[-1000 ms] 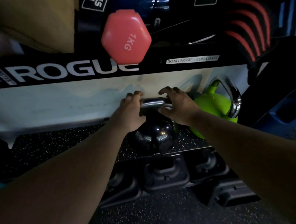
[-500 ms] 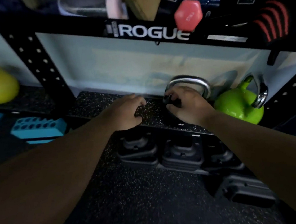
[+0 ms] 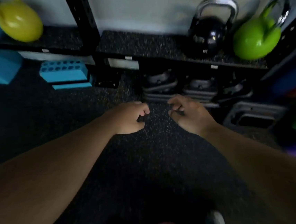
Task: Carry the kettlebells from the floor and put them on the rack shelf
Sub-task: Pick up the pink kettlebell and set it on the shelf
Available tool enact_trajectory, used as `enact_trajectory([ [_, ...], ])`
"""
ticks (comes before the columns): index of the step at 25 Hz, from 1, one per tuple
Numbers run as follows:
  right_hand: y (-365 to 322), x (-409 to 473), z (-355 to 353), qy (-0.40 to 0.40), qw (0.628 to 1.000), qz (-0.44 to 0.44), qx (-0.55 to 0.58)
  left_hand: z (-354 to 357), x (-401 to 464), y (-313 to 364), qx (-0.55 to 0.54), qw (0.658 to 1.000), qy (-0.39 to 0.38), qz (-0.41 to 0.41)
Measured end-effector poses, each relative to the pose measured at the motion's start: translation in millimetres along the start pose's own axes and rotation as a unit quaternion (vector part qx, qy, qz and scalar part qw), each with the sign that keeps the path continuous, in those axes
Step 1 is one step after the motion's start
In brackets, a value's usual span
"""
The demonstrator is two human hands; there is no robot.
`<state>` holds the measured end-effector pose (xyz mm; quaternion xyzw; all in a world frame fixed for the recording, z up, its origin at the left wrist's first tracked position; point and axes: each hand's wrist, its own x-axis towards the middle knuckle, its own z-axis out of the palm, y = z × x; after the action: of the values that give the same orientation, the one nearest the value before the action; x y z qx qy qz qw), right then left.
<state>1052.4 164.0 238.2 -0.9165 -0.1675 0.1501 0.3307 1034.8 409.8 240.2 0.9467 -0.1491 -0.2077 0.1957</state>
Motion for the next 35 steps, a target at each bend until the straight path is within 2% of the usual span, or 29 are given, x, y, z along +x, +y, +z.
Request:
enact_trajectory([
  [4, 42, -101, 90, -0.018, 0.997, 0.057, 0.046, 110, -49, 16, -0.061, 0.996, -0.065, -0.032],
  [7, 85, -171, 150, -0.056, 0.995, 0.068, 0.048, 201, -74, 32, -0.090, 0.989, -0.107, -0.043],
  [11, 154, -275, 238, -0.106, 0.985, 0.126, 0.048, 333, -111, 46, -0.058, 0.976, -0.207, -0.044],
  [15, 202, -355, 308, -0.226, 0.965, 0.134, 0.004, 435, -141, 52, -0.008, 0.950, -0.312, -0.016],
  [19, 222, -392, 347, -0.381, 0.918, 0.099, -0.040, 497, -153, 60, 0.033, 0.908, -0.417, 0.001],
  [21, 223, -396, 357, -0.384, 0.919, 0.090, -0.017, 507, -155, 59, 0.032, 0.907, -0.421, 0.004],
  [26, 210, -370, 334, -0.314, 0.937, 0.154, 0.025, 477, -145, 62, -0.021, 0.929, -0.368, -0.026],
  [31, 179, -315, 261, -0.239, 0.952, 0.185, 0.040, 392, -130, 77, -0.068, 0.957, -0.277, -0.055],
  [35, 133, -251, 175, -0.170, 0.976, 0.136, 0.008, 286, -101, 93, -0.060, 0.978, -0.192, -0.059],
])
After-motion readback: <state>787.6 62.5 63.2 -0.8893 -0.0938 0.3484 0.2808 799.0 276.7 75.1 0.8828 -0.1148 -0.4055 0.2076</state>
